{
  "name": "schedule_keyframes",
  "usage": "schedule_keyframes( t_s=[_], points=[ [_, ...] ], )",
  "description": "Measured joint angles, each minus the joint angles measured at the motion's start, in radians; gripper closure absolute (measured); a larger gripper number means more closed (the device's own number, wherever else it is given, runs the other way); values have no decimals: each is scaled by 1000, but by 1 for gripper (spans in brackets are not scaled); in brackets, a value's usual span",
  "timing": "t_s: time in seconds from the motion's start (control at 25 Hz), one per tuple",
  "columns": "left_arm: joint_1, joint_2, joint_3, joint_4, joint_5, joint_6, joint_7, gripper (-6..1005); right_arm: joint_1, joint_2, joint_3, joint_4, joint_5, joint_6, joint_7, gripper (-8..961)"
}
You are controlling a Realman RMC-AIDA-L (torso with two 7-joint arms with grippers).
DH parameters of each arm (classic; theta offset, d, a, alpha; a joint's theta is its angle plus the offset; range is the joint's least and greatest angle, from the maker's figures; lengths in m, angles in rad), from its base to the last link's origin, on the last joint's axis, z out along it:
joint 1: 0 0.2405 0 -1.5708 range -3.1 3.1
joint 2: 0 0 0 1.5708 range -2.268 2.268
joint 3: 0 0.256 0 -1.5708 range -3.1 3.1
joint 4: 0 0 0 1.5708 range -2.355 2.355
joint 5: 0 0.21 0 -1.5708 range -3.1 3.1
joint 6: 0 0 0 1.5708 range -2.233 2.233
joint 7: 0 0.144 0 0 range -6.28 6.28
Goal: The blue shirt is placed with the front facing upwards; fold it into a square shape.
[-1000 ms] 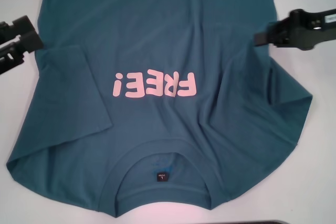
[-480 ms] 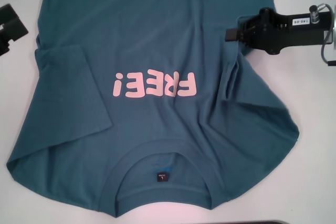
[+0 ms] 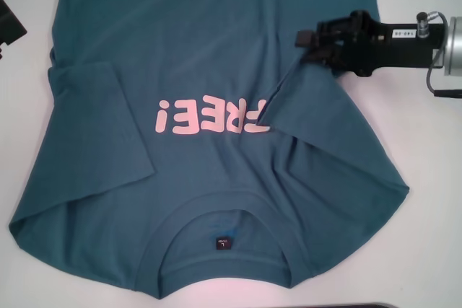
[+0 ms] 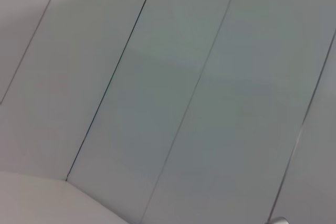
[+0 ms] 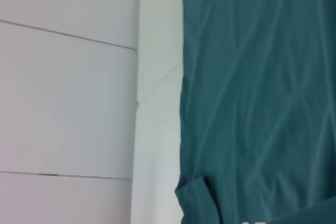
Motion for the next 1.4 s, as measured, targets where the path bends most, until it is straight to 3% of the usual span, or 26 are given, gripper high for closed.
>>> schedule_keyframes(
  t_s=[0.16,0.36,0.44,0.8,1.0,1.4],
  points=[
    [4,-4,0,-1,-9,-4,0,400,10,-1,-9,2,12,-13,-9,708],
    [5,-4,0,-1,-10,-5,0,400,22,-30,-73,0,-13,-8,30,526],
    [4,-5,0,-1,-10,-5,0,400,29,-34,-124,-1,-40,4,58,340],
    [6,-6,0,-2,-11,-5,3,400,51,-39,-190,-149,-113,-29,168,355],
    [7,-7,0,-1,-11,-4,4,400,73,-64,-202,-241,-138,-40,219,358],
    [15,-9,0,-1,-33,0,3,400,70,-84,-196,-286,-128,-8,159,357]
  ],
)
